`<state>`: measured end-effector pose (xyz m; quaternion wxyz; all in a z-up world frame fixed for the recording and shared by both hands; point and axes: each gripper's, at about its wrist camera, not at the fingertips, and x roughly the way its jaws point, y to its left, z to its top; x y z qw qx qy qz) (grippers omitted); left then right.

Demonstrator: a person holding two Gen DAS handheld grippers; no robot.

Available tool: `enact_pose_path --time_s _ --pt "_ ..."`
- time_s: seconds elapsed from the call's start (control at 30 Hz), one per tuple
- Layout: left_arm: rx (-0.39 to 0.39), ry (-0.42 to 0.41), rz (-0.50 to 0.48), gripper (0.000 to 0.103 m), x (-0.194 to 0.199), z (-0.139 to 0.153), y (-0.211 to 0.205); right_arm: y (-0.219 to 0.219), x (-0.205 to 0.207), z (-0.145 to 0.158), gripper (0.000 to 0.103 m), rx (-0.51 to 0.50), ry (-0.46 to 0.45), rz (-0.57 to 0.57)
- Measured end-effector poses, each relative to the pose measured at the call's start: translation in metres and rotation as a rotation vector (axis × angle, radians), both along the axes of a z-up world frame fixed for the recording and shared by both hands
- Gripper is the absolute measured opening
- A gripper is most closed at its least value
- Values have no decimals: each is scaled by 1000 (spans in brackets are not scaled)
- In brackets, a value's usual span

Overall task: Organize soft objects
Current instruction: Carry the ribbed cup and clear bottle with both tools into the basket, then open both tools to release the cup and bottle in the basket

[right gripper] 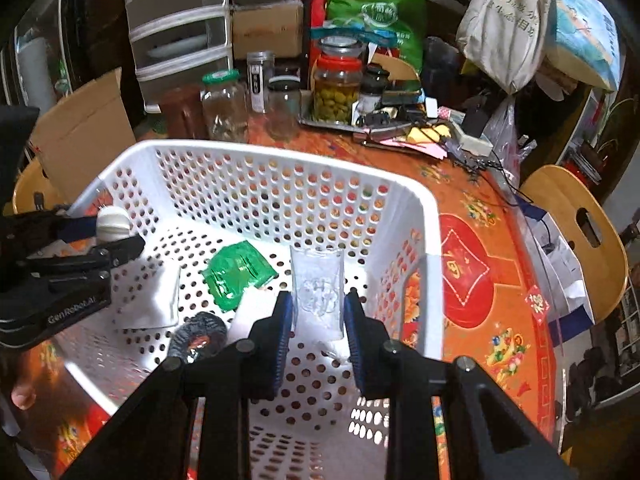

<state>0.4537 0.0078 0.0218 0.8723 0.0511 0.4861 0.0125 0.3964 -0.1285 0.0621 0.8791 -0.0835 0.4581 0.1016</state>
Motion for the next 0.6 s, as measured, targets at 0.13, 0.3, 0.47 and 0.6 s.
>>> enact_pose_path --time_s 0.13,0.3,0.47,0.6 --pt "4 18 -2 41 2 -6 1 4 7 -11 25 -13 32 5" --pt "15 27 -13 41 2 -12 -4 9 8 -11 25 -8 38 14" --pt "-10 12 -14 61 -1 -8 -3 9 7 -11 26 2 39 19" --pt "-25 -22 -6 82 -6 1 0 8 3 -7 32 17 27 20"
